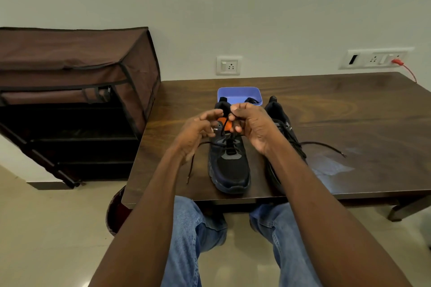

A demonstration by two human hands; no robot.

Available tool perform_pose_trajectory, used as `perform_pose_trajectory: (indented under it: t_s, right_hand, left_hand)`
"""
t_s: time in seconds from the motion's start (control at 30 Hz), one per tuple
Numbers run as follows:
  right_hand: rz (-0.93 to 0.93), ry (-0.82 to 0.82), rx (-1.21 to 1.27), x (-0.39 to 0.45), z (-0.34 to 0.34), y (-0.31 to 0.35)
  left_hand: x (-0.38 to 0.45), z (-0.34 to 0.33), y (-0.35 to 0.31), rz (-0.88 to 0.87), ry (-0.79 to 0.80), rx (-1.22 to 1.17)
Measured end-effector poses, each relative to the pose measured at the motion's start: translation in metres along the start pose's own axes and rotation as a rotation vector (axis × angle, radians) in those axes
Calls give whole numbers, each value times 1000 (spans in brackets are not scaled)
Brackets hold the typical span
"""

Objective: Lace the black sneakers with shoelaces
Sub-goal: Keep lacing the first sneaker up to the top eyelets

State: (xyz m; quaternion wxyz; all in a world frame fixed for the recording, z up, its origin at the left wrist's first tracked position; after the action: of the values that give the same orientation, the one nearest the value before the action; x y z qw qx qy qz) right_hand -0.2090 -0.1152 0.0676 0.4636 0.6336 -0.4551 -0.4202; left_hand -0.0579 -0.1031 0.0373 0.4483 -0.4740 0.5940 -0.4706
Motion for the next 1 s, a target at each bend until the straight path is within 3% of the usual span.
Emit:
perform_pose_trajectory:
  t_s: [0.17, 0.27, 0.37, 0.47, 0.53, 0.6, 0.7, 0.77, 0.87, 1.0]
  right_hand:
    - [76, 17, 104, -2, 1, 10]
    - [95, -134, 167, 0, 25, 14]
    - [75, -328, 123, 3, 56, 12]
    - [-1, -419, -87, 6, 76, 4]
    - [-47, -406, -260, 7, 74, -2]
    - [-70, -299, -421, 6, 59, -6]
    - [-95, -61, -565, 4, 27, -15]
    - [-90, -13, -568, 3, 19, -17]
    - [-97, -70, -582, 6, 27, -16]
    - [-143, -96, -469, 12, 43, -17]
  left_hand:
    - [-1, -19, 0, -48, 55, 2]
    - [4, 9, 3, -56, -212, -62]
    - [5, 52, 18, 25, -593, -163]
    - [-6, 75, 38, 281, -838, 79]
    - [-7, 70, 34, 332, -789, 464]
    - [1, 48, 16, 88, -626, 710]
    - [9, 3, -1, -284, -240, 658]
    - [11, -12, 5, -290, -88, 677]
    - [9, -10, 11, -198, -74, 527]
    - [6, 3, 6, -196, -276, 449]
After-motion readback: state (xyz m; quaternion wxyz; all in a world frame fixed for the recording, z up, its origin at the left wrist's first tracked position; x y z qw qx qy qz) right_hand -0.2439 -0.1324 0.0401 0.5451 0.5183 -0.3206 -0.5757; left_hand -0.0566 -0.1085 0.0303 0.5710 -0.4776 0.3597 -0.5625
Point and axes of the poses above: each hand's wrist, its own x-axis towards the middle knuckle, its own z-axis out of the back of the hand, y = z × x, the point moved 6 cm from there along x, towards the middle knuckle, and after that the axes turned 4 degrees about -x, right-handed, at the moved point
